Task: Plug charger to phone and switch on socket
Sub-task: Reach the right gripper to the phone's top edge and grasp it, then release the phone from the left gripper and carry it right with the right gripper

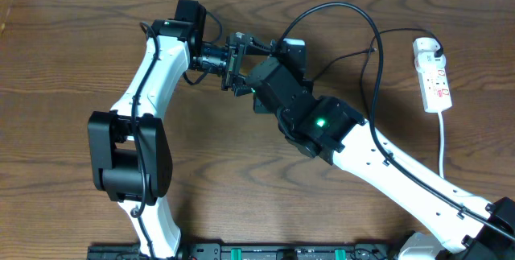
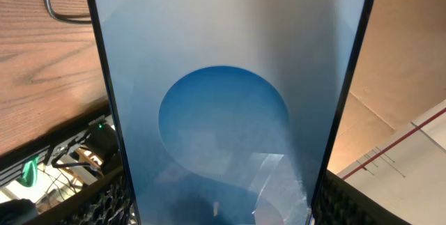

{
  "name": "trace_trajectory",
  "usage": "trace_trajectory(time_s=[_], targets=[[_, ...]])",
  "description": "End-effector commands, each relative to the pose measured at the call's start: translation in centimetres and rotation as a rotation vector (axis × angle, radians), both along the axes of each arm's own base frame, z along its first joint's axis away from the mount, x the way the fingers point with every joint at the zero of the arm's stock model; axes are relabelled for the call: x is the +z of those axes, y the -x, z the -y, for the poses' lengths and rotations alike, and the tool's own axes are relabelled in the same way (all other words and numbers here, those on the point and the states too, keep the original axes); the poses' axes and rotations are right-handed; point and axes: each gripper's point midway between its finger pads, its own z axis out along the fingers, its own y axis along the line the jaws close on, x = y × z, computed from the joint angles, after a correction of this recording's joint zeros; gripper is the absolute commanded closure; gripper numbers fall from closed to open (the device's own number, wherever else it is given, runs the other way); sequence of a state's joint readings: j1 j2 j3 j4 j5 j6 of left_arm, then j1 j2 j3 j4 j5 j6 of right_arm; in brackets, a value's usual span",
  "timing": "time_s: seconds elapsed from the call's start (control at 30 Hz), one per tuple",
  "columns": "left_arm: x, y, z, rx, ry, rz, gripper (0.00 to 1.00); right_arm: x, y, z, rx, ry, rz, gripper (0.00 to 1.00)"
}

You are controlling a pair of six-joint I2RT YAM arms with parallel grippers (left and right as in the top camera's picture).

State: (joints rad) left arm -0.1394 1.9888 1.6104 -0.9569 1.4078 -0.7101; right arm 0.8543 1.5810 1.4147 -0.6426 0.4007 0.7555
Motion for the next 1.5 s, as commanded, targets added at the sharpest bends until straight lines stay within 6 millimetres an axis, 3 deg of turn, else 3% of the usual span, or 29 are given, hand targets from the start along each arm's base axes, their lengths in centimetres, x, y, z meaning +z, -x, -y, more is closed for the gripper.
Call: trace_trajectory(time_s=[0.0,0.2,0.33,0.83,0.9,1.03,1.1,1.3,1.47], targets=[[2.0,0.4,0.0,-0.005,0.043,0.038,0.35,0.3,0.0,-0.1,-0.008,0.003,0.001,0.86],[1.3,0.2,-0.1,0.002,0.002,0.043,0.36,-0.1,0.2,0.3,-0.016,0.017,-0.018,0.90],[1.2,0.2,-0.1,0.002,0.000,0.043,0.35,-0.1,0.2,0.3,-0.016,0.015,-0.016,0.98],[1.2,0.2,-0.2,0.004,0.000,0.044,0.35,0.3,-0.4,1.2,-0.046,0.028,0.005,0.99],[1.2,0.0,-0.4,0.008,0.000,0.045,0.27,0.7,-0.5,1.5,-0.054,0.020,0.010,0.99],[1.4,-1.1,-1.2,0.032,0.006,0.100,0.08,2.2,-0.6,2.8,-0.074,-0.005,0.026,0.99],[1.5,-1.9,-1.9,0.051,0.009,0.138,0.03,2.9,-0.4,3.8,-0.085,-0.016,0.024,0.99],[1.6,-3.7,-5.2,0.115,0.007,0.260,0.02,4.5,0.7,7.2,-0.065,-0.128,-0.073,0.99],[2.6,-2.9,-7.3,0.133,-0.002,0.336,0.02,4.8,0.4,9.6,-0.054,-0.196,-0.134,0.99]])
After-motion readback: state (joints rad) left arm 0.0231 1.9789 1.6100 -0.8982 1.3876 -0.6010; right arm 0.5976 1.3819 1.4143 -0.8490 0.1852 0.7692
